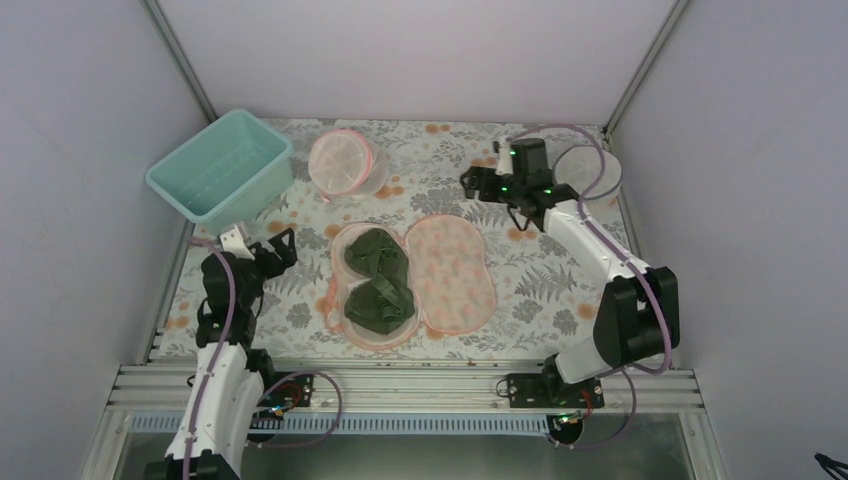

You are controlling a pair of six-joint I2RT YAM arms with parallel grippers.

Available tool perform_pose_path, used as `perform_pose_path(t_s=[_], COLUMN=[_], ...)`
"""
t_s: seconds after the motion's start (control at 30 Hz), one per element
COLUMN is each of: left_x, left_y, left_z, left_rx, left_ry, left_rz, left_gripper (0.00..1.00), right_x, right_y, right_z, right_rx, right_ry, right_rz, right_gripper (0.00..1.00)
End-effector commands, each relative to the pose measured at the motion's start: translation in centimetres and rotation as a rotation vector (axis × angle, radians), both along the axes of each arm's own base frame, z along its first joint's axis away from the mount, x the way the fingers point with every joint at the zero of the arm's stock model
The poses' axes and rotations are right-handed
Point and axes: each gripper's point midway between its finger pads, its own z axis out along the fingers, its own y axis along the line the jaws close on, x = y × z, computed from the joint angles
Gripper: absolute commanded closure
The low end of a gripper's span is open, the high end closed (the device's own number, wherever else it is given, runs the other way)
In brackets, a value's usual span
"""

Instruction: Unzip the laundry bag and remove the bra

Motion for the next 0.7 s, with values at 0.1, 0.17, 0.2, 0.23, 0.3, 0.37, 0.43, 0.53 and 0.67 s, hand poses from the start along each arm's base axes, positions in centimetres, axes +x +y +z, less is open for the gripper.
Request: perform_pose_path(t_s=[0.1,0.17,0.2,0.23,0.3,0.37,0.43,0.53,0.67], left_x=[3.2,4.7,5.5,6.3,7.6,9.2,11.8,16.1,20.7], left_y=[-2.2,-1.7,-1.3,-0.8,1.0,1.9,3.9,6.3,9.2], left_z=[13.3,14.5,14.4,14.2,12.3,11.9,12.4,14.9,12.4], left_rx=[0.360,0.524,0.607,0.678,0.771,0.833,0.839,0.808,0.820], left_ry=[-0.178,-0.095,-0.028,0.045,0.269,0.389,0.456,0.395,0.484], left_rz=[-0.267,-0.336,-0.382,-0.425,-0.507,-0.609,-0.562,-0.478,-0.427], left_gripper=[0.00,0.00,0.00,0.00,0.00,0.00,0.00,0.00,0.02], right_x=[-1.7,-2.1,-2.3,-2.4,-2.5,-2.7,-2.7,-2.9,-3.0], right_y=[12.3,14.1,14.8,15.4,16.2,16.6,16.7,16.8,16.6], right_z=[2.6,2.3,2.1,1.6,0.7,0.3,0.0,-0.5,-1.1], right_rx=[0.019,0.013,0.007,0.000,-0.014,-0.022,-0.027,-0.028,-0.050], right_ry=[-0.123,-0.126,-0.128,-0.122,-0.111,-0.113,-0.111,-0.100,-0.093], right_rz=[0.411,0.464,0.485,0.504,0.529,0.545,0.548,0.559,0.558], right_gripper=[0.10,0.10,0.10,0.10,0.10,0.10,0.10,0.10,0.03])
